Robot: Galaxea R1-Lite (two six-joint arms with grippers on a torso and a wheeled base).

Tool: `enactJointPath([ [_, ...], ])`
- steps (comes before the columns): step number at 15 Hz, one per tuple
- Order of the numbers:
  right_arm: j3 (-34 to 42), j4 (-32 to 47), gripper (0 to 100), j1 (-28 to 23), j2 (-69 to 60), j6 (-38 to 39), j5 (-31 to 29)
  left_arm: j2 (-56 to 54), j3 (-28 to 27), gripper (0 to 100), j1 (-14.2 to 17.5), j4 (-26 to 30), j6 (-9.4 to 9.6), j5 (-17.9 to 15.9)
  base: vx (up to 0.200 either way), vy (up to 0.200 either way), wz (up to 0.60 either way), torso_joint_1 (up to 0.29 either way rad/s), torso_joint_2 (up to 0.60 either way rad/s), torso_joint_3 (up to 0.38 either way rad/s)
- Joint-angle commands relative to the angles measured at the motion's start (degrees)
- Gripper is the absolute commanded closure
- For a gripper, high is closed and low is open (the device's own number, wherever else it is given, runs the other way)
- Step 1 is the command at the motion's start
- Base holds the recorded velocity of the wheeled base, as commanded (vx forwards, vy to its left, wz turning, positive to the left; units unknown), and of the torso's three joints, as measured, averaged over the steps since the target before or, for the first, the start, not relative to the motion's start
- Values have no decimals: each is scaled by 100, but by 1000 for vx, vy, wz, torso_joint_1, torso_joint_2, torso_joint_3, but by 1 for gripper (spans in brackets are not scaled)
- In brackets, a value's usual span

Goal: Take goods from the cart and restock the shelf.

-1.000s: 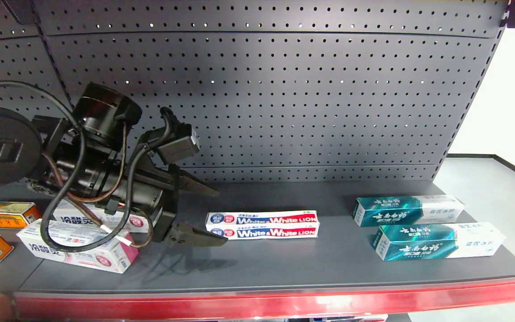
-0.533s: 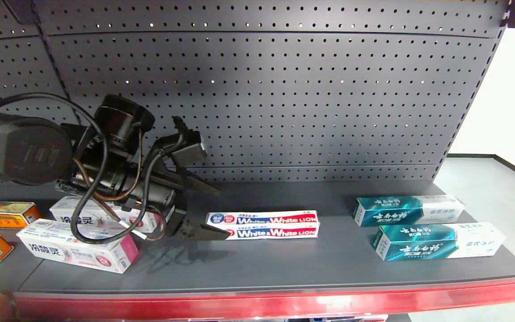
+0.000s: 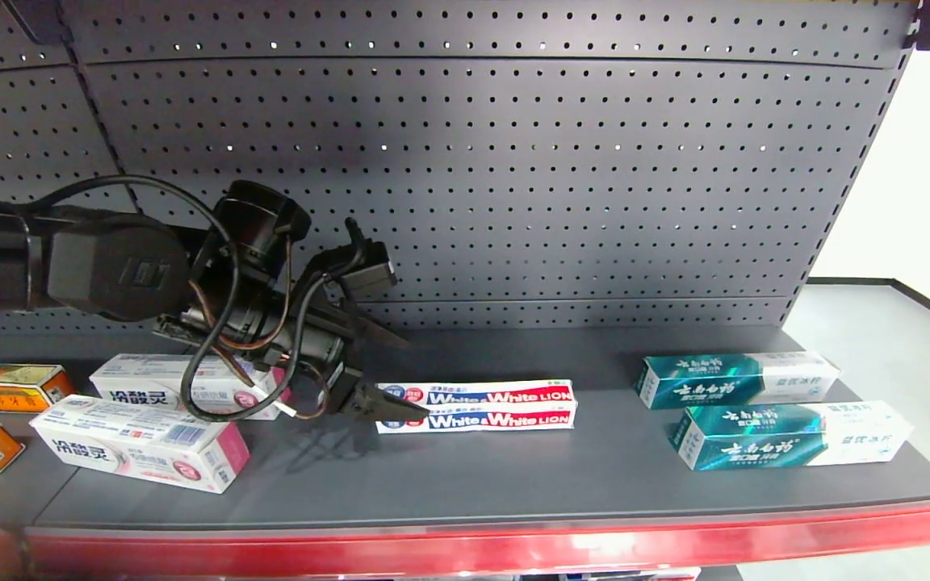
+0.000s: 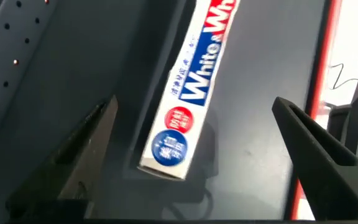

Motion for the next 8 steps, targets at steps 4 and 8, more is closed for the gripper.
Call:
enactJointPath([
  [4,83,4,100,2,-117,6,1,244,-57,0,0,19,115,-2,0,0,0,0,0,0],
  [8,92,13,100,2,-117,6,1,499,-66,0,-18,10,440,-20,0,0,0,0,0,0],
])
